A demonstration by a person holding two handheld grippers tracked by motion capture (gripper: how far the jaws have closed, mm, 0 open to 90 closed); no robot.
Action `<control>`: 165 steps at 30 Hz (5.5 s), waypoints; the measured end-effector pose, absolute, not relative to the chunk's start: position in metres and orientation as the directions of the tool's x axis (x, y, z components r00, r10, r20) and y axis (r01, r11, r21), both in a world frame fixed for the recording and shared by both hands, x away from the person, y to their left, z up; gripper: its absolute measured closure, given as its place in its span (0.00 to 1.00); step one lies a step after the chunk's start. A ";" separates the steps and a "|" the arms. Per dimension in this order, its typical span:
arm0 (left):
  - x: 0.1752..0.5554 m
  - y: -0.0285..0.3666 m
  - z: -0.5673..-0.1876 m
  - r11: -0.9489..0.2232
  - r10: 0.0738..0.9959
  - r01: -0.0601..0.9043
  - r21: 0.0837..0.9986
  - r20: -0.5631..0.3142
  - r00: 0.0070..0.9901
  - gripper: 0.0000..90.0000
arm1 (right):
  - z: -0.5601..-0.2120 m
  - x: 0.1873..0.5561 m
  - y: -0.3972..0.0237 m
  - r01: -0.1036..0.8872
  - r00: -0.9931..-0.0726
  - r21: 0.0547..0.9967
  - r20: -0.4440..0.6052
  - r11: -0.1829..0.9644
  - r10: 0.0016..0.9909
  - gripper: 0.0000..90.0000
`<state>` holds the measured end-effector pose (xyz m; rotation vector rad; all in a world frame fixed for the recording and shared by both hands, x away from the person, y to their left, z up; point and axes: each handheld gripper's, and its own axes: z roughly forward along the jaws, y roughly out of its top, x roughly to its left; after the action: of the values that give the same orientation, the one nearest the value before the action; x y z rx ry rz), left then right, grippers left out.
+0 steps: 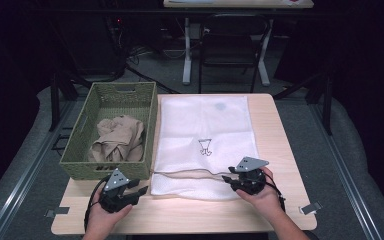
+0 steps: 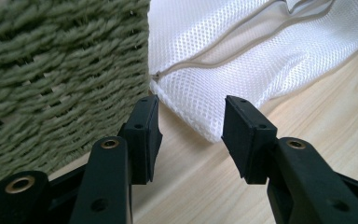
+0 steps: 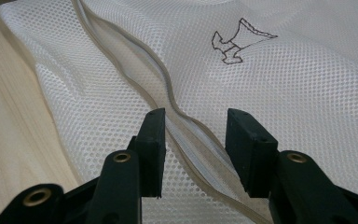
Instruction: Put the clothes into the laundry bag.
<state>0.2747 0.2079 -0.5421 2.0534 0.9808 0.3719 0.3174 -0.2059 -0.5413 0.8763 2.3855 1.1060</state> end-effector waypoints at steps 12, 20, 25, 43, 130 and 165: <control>0.273 0.209 -0.544 -0.374 0.743 0.530 0.761 -0.097 0.662 0.67 | -0.540 0.321 -0.203 0.377 -0.741 0.778 -0.072 0.503 0.668 0.65; 0.270 0.211 -0.543 -0.372 0.749 0.529 0.763 -0.090 0.657 0.68 | -0.542 0.323 -0.198 0.377 -0.728 0.777 -0.088 0.504 0.680 0.65; 0.270 0.211 -0.544 -0.369 0.750 0.532 0.762 -0.095 0.655 0.68 | -0.540 0.323 -0.194 0.370 -0.736 0.780 -0.086 0.504 0.672 0.65; 0.270 0.211 -0.544 -0.356 0.756 0.537 0.765 -0.102 0.646 0.66 | -0.526 0.336 -0.175 0.382 -0.750 0.761 -0.076 0.524 0.657 0.82; 0.272 0.213 -0.544 -0.355 0.756 0.543 0.761 -0.107 0.646 0.65 | -0.542 0.352 -0.148 0.362 -0.779 0.706 -0.129 0.609 0.613 0.98; 0.278 0.216 -0.551 -0.333 0.786 0.582 0.742 -0.123 0.607 0.64 | -0.457 0.387 -0.147 0.273 -0.763 0.807 -0.150 0.524 0.629 0.98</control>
<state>0.2785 0.2157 -0.5515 2.0471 1.0768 0.3302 0.3874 -0.1471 -0.4566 0.7381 2.3405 1.1322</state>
